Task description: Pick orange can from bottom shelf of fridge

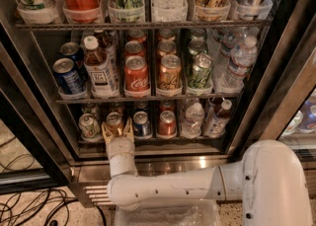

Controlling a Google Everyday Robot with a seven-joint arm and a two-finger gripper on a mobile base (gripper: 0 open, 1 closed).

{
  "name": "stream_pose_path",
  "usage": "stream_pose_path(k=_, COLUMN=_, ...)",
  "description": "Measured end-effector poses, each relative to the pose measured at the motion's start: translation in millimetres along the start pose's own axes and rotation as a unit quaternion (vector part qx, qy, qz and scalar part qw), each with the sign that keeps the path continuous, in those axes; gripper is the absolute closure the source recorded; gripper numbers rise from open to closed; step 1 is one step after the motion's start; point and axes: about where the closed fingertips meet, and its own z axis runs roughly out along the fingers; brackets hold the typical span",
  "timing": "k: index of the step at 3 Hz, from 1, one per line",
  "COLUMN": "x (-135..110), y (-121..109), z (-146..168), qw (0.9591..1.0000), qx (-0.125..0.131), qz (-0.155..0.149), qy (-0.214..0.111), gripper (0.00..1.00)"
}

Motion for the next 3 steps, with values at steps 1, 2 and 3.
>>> stream_pose_path(k=1, x=2.0, y=0.3, z=1.1, qw=0.9998, qx=-0.008, qz=0.013, qy=0.013, gripper=0.55)
stream_pose_path(k=2, x=3.0, y=1.5, z=1.3, qw=0.9993, qx=-0.017, qz=0.023, qy=0.022, gripper=0.77)
stream_pose_path(k=3, x=3.1, y=1.6, z=1.3, qw=0.9993, qx=-0.017, qz=0.023, qy=0.022, gripper=0.99)
